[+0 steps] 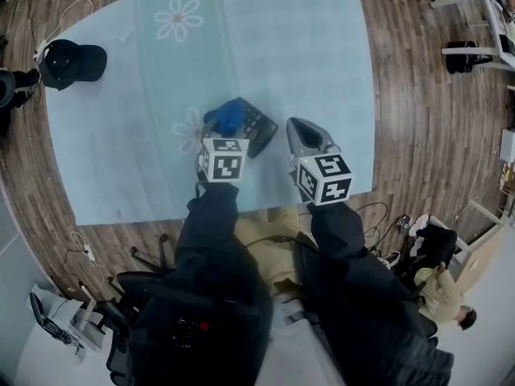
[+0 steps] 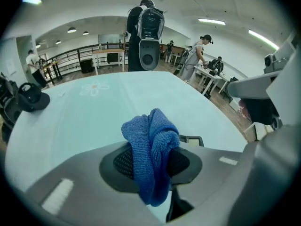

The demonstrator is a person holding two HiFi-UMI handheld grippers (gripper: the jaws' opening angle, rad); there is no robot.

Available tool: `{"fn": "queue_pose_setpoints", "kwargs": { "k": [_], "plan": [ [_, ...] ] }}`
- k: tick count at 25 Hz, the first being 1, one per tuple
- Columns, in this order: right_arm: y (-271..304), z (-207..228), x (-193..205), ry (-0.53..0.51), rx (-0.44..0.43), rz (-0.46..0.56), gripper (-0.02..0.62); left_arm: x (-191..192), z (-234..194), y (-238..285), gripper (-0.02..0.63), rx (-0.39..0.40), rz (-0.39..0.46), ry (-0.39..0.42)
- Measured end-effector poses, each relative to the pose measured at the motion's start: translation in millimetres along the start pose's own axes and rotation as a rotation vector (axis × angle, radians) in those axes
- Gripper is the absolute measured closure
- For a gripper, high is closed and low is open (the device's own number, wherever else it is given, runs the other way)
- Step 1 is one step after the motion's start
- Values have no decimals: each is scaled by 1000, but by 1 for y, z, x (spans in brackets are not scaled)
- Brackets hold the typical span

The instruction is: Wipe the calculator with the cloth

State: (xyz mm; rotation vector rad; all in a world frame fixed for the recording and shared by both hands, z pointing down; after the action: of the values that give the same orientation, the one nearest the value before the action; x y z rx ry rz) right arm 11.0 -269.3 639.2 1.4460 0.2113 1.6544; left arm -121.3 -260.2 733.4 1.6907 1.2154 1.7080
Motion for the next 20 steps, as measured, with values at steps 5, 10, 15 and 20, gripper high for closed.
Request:
{"fn": "queue_pose_setpoints", "kwargs": {
  "k": [5,10,15,20],
  "plan": [
    [-5,6,8,9,6,-7,600,11,18,8,479,81,-13,-51],
    [-13,7,11,18,0,2,600,15,48,-4,479,211,-35,-73],
    [-22,8,14,19,-6,11,599,23,80,-15,479,339,-33,-115],
    [-30,12,16,37,3,25,600,22,101,-34,478,450,-10,-172]
  ]
}}
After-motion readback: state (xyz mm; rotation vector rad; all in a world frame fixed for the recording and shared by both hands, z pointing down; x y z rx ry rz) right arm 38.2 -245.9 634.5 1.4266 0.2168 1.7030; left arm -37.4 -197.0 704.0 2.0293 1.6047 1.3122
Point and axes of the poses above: the fingertips, and each gripper's own axes: y forward along the fingers, z to its right, x out of its underside, the point moved 1 cm from there along -y, backward along the fingers, and after that the axes turned 2 degrees about z, right-handed, at the moved point
